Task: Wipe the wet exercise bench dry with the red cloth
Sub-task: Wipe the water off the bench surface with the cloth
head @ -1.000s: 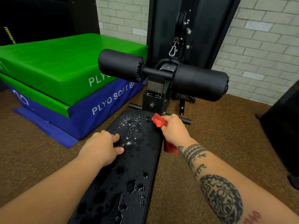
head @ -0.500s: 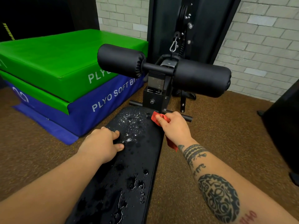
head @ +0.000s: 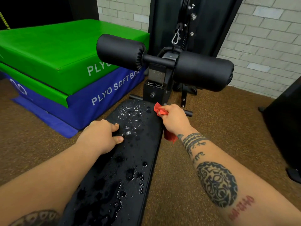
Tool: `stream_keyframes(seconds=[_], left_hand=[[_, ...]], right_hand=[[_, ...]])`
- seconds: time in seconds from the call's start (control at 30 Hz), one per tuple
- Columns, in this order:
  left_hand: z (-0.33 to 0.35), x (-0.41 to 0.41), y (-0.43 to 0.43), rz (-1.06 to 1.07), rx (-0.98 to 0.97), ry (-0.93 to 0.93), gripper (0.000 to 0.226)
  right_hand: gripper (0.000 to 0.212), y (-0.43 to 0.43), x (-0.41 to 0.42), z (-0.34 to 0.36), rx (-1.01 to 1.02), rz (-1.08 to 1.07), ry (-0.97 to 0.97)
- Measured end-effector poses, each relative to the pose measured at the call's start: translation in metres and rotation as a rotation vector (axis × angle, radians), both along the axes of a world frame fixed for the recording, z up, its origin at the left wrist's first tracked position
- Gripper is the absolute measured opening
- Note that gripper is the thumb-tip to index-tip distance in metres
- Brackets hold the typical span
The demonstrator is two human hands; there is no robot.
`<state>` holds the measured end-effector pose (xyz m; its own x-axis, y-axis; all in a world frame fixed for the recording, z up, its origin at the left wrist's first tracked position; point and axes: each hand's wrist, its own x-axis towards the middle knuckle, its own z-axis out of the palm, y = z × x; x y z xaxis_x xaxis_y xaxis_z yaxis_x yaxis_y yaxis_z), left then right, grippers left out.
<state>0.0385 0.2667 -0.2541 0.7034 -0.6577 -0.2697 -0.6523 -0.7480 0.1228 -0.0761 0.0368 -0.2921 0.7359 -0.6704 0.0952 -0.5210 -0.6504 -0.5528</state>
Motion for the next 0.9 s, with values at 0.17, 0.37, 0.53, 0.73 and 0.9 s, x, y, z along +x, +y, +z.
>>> stream_keyframes(seconds=[0.17, 0.37, 0.53, 0.73, 0.9], left_hand=[[0.003, -0.001, 0.001, 0.008, -0.009, 0.018, 0.062], [0.004, -0.003, 0.002, -0.001, -0.007, 0.011, 0.062], [0.005, -0.002, 0.004, -0.008, -0.01, 0.021, 0.061], [0.002, 0.0, 0.004, -0.005, -0.025, 0.016, 0.061], [0.002, 0.002, 0.002, 0.007, -0.031, 0.023, 0.06]], right_hand=[[0.031, 0.004, -0.036, 0.027, -0.07, 0.206, 0.174], [0.032, 0.036, -0.045, 0.01, 0.047, 0.101, 0.006], [0.031, 0.065, -0.064, 0.0, 0.07, 0.134, -0.001], [0.02, 0.055, -0.068, 0.004, 0.224, 0.049, -0.033], [0.034, 0.087, -0.079, -0.014, 0.259, 0.071, -0.14]])
